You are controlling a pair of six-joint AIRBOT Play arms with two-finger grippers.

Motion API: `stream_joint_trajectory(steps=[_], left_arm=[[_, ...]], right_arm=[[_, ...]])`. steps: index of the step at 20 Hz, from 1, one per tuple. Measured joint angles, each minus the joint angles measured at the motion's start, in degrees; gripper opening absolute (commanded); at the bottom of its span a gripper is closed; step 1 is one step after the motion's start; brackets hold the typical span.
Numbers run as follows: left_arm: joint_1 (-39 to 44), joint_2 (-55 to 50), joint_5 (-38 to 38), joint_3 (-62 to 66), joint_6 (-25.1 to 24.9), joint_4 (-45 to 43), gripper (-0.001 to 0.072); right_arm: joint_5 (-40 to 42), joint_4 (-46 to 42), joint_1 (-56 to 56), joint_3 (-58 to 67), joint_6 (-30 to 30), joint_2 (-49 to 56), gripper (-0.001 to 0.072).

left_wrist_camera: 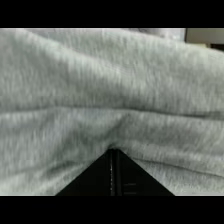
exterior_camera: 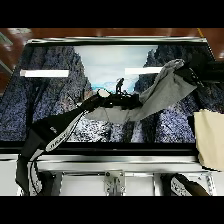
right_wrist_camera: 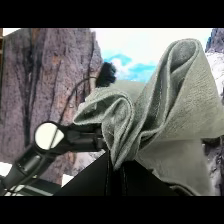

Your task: Fold the shirts.

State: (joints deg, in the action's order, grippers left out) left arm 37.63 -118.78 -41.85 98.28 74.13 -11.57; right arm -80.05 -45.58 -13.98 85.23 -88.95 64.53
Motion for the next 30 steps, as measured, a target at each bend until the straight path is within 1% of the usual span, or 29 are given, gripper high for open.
stream_joint_trajectory(steps=[2,4,7,10,11,14,15,16,17,20,22,23,25,28,29,30], left_arm=[[-0.61,0.22,1.20,0.00,-1.36,1.44,0.0036],[-2.84,1.90,0.61,0.00,-1.11,-1.25,0.0036],[-8.37,7.43,-2.69,0.00,3.10,-13.14,0.0037],[-15.96,16.35,-8.20,0.00,8.17,-28.76,0.0038],[-18.62,19.58,-10.23,0.00,9.25,-32.76,0.0038],[-27.26,30.08,-15.15,0.00,11.21,-40.87,0.0039],[-29.77,33.55,-16.33,0.02,11.61,-42.32,0.0039],[-31.85,36.52,-17.09,0.04,11.89,-43.25,0.0039],[-33.75,39.50,-18.05,0.04,12.17,-44.35,0.0039],[-36.70,45.88,-20.59,0.04,12.35,-45.66,0.0039],[-37.53,48.35,-23.04,0.04,12.50,-46.27,0.0039],[-37.62,48.98,-24.26,0.02,12.50,-46.38,0.0039],[-37.64,49.77,-26.01,-0.17,12.24,-46.62,0.0039],[-37.66,50.29,-27.34,-0.83,11.80,-46.90,0.0040],[-37.66,50.38,-27.56,-1.11,11.67,-46.90,0.0040],[-37.64,50.47,-27.80,-1.38,11.63,-46.90,0.0040]], right_arm=[[0.31,-1.01,1.03,0.00,-0.83,-0.20,0.0054],[1.25,-2.86,3.78,0.00,-1.42,0.79,0.0054],[4.50,-5.33,10.12,0.00,-1.84,4.46,0.0054],[11.21,-6.47,18.49,0.00,-1.88,10.47,0.0054],[13.73,-6.49,21.35,0.00,-1.88,12.74,0.0054],[21.22,-5.05,30.05,0.00,-1.88,20.94,0.0064],[23.56,-3.96,32.57,0.00,-1.90,23.61,0.0216],[25.97,-2.71,35.01,0.00,-1.92,26.49,0.0539],[28.44,-0.81,37.20,0.00,-1.95,29.14,0.0643],[32.92,3.43,40.57,-0.02,-1.92,34.29,0.0642],[32.37,3.76,40.79,-0.02,-1.95,35.34,0.0642],[30.21,2.47,40.19,0.00,-1.92,35.23,0.0642],[24.15,-3.58,37.88,0.00,-1.95,33.99,0.0642],[13.31,-15.80,31.41,0.00,-2.23,31.50,0.0646],[10.12,-19.76,28.41,-0.09,-2.40,30.88,0.0677],[7.80,-22.27,25.53,-0.52,-2.58,30.51,0.0677]])
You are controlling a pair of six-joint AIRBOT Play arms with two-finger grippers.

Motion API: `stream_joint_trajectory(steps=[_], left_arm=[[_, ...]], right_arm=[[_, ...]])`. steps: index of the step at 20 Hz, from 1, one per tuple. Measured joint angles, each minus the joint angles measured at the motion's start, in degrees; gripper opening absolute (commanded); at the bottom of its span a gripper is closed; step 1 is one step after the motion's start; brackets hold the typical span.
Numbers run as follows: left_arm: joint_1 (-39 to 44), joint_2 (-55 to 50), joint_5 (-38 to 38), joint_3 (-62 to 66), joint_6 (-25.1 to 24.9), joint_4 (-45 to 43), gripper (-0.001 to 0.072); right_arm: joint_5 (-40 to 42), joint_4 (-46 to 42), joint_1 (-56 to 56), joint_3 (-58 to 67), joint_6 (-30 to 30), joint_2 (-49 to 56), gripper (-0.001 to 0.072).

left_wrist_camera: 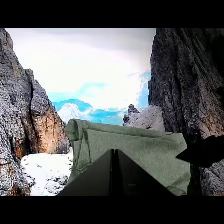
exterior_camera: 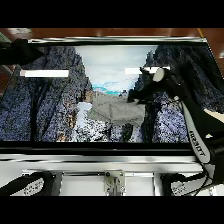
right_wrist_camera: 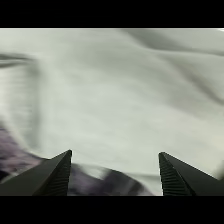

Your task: Fold the shirts.

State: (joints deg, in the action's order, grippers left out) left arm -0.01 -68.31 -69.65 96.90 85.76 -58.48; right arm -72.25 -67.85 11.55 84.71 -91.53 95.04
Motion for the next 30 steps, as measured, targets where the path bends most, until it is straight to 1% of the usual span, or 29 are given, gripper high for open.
stream_joint_trajectory(steps=[2,4,8,9,10,11,12,13,15,17,19,21,23,26,28,30], left_arm=[[0.33,0.09,-0.24,-0.35,-0.07,-0.02,0.0040],[0.85,0.11,-0.42,-0.50,-0.15,-0.02,0.0040],[2.23,0.11,-0.44,-0.63,-0.15,-0.02,0.0040],[2.58,0.11,-0.44,-0.66,-0.15,0.02,0.0040],[2.93,0.11,-0.44,-0.66,0.02,0.22,0.0040],[3.26,0.13,-0.39,-0.66,0.15,0.76,0.0040],[3.52,0.13,-0.28,-0.66,0.48,1.42,0.0040],[3.78,0.11,0.11,-0.66,0.52,2.10,0.0040],[4.20,0.13,0.57,-0.66,0.66,3.10,0.0040],[4.35,0.13,0.90,-0.66,0.66,3.69,0.0040],[4.57,0.13,1.31,-0.66,0.61,4.02,0.0040],[4.66,0.13,1.66,-0.66,0.07,4.28,0.0040],[4.63,0.13,2.08,-0.66,-0.72,4.35,0.0040],[4.68,0.13,1.92,-0.66,-2.56,4.46,0.0040],[4.70,0.13,1.09,-0.66,-3.80,4.50,0.0040],[4.70,0.13,0.13,-0.66,-4.61,4.50,0.0040]], right_arm=[[-2.97,-1.81,-5.64,-2.38,-0.28,-0.35,0.0677],[-3.65,-0.31,-9.29,-5.75,0.35,-0.15,0.0677],[-0.61,5.92,-11.41,-11.02,2.93,3.02,0.0676],[0.85,7.69,-11.08,-11.67,3.54,4.17,0.0623],[2.40,9.84,-10.60,-12.11,3.98,5.29,0.0425],[3.76,11.93,-10.10,-12.41,4.28,6.27,0.0194],[5.33,14.10,-9.70,-12.66,4.68,7.08,0.0058],[6.47,16.63,-9.64,-12.72,5.40,7.54,0.0054],[8.61,21.68,-10.03,-11.89,9.03,7.93,0.0053],[7.80,27.06,-11.98,-9.14,12.76,6.62,0.0053],[5.03,29.73,-14.88,-4.11,13.16,3.98,0.0053],[0.33,30.16,-18.21,3.08,10.58,0.98,0.0053],[-7.67,26.27,-21.75,12.41,6.51,-1.55,0.0053],[-21.14,13.55,-27.78,27.08,1.29,-3.69,0.0053],[-26.69,6.93,-32.39,32.15,-0.59,-5.35,0.0053],[-29.88,3.02,-36.54,33.94,-1.46,-6.69,0.0053]])
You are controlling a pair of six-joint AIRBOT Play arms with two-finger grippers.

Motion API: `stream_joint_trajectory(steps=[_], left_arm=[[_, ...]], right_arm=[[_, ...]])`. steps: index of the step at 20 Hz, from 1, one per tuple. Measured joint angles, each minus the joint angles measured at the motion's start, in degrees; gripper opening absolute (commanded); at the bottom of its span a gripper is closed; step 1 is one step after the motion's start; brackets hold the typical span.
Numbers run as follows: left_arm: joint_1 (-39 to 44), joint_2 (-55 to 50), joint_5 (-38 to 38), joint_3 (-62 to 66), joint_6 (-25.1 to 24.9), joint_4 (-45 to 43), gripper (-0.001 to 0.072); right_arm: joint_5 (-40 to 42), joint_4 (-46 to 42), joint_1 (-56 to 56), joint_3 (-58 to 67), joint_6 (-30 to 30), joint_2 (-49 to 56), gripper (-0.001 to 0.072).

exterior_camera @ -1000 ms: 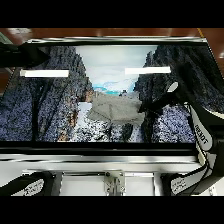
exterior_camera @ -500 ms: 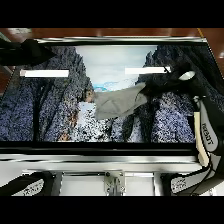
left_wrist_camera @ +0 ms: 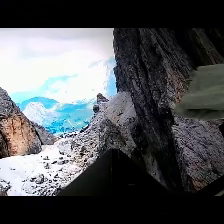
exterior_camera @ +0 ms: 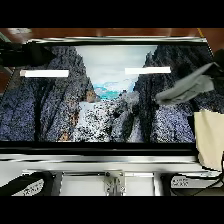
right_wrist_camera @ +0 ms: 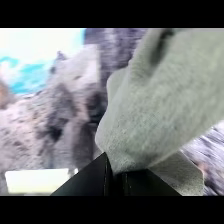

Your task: Fold the shirts.

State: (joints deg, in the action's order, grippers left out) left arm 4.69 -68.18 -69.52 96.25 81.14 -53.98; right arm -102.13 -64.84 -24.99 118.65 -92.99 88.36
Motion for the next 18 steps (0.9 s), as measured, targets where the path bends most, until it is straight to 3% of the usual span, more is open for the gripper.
stream_joint_trajectory(steps=[5,13,18], left_arm=[[0.00,0.00,-1.77,0.00,-0.90,0.00,0.0041],[0.00,0.00,-2.67,0.00,-1.18,0.02,0.0041],[0.00,0.00,-2.64,0.00,-1.18,0.04,0.0041]], right_arm=[[-0.83,-4.98,-5.99,0.94,-0.37,-1.16,0.0053],[14.08,-14.67,-7.65,1.16,1.36,-1.33,0.0053],[10.95,-25.62,-7.98,1.14,7.26,-1.38,0.0053]])
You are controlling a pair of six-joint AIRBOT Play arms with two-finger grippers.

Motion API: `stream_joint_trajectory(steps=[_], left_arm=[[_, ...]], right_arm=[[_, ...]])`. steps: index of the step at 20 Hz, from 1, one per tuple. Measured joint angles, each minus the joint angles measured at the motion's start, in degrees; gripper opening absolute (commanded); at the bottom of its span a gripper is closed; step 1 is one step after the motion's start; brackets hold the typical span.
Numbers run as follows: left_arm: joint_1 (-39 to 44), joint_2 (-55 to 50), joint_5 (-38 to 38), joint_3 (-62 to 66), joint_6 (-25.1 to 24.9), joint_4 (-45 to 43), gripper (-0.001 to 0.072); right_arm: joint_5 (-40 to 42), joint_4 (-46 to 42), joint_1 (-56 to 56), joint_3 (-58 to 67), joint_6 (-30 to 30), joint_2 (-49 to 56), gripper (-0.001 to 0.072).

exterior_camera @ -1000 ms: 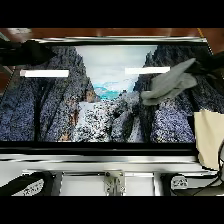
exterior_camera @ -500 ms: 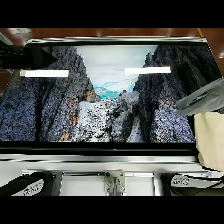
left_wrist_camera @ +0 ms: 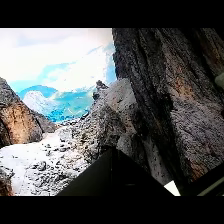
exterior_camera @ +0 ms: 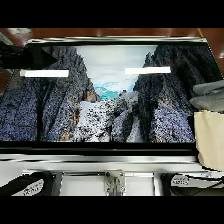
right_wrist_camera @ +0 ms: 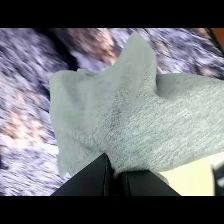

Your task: Fold the shirts.

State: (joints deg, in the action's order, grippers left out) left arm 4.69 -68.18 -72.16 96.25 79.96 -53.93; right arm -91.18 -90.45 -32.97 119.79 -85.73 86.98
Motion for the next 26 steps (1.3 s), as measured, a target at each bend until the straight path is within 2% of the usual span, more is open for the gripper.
stream_joint_trajectory(steps=[4,8,14,18,19,21,22,26], left_arm=[[0.00,0.00,0.07,0.00,-0.07,0.00,0.0041],[0.00,0.00,0.11,0.00,-0.74,0.00,0.0040],[0.00,0.00,0.90,0.00,-1.33,-0.02,0.0041],[0.00,0.00,1.68,0.00,-1.51,0.00,0.0040],[0.00,0.00,1.68,0.00,-1.51,-0.02,0.0041],[0.00,0.00,1.81,0.00,-1.51,0.00,0.0040],[0.00,0.00,1.90,0.00,-1.49,-0.02,0.0040],[0.00,-0.17,1.99,0.00,-1.36,0.00,0.0040]], right_arm=[[-6.58,-4.50,-2.43,-0.02,0.92,-0.24,0.0054],[-12.11,-7.45,-7.85,-5.18,-1.11,-3.41,0.0053],[-14.29,-10.88,-18.86,-25.86,-2.05,-12.52,0.0053],[-12.61,-11.37,-22.43,-38.66,-1.66,-14.67,0.0055],[-11.30,-11.32,-22.73,-41.11,-1.73,-14.88,0.0101],[-9.09,-11.76,-23.32,-45.40,-2.23,-15.17,0.0543],[-7.85,-11.87,-23.43,-47.10,-2.47,-15.26,0.0570],[-5.35,-16.17,-23.69,-49.72,-2.80,-15.74,0.0569]])
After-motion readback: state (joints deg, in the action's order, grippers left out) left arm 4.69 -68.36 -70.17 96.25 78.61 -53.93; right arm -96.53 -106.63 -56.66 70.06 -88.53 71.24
